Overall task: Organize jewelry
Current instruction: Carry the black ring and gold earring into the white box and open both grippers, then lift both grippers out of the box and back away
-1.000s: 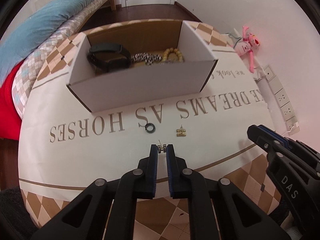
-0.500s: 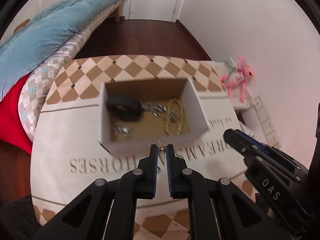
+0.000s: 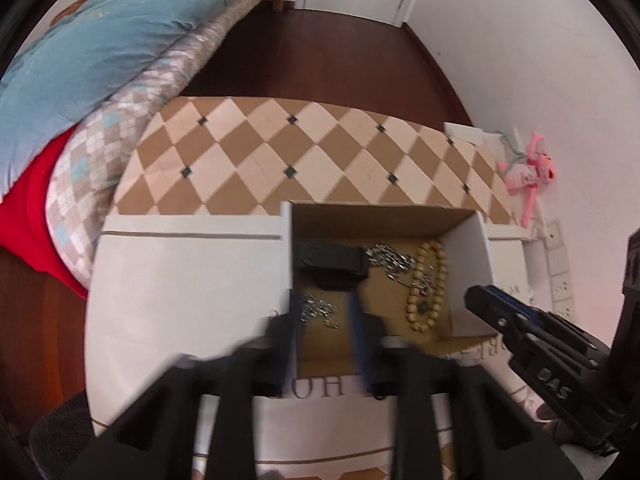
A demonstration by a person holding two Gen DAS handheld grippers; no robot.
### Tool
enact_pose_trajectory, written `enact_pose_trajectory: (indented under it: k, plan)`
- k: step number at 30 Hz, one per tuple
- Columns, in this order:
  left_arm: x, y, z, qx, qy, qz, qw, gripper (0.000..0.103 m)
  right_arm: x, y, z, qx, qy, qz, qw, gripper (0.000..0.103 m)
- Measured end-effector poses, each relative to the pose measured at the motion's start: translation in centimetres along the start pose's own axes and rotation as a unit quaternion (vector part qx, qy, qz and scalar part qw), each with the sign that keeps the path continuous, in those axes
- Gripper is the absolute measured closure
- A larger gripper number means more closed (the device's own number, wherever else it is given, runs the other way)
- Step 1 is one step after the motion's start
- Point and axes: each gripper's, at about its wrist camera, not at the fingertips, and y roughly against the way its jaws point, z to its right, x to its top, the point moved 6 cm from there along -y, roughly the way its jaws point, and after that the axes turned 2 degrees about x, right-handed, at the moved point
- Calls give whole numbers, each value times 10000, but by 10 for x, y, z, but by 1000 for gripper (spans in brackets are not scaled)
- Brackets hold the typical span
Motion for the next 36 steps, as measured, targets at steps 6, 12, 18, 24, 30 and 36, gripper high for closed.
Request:
enact_pose_trajectory:
  k: [6,12,18,24,30,36]
  plan:
    - [-2,6,-11,207,69,145,9997,15,3,14,8,-64,-82,209,9997,62]
    - [-12,3,-16,511,-40,233,9984,3,0,25,13,-989,331,349,9939,9]
    - [-16,16,-17,774,-129,503,9956,0,-3,38,4,-1547,705,463,9844,0]
    - [-20,38,-18,778,-174,687,9944,0,-9,62,-9,-1504,813,669,9830,0]
    - [-53,39,-28,1136,-256,652,9911,0,-44,58,-6,-1344,735,523,9868,0]
    - [-104,-4,-43,1420,-257,71,9895,0,-97,11,9,-1092,371,52,9933,2]
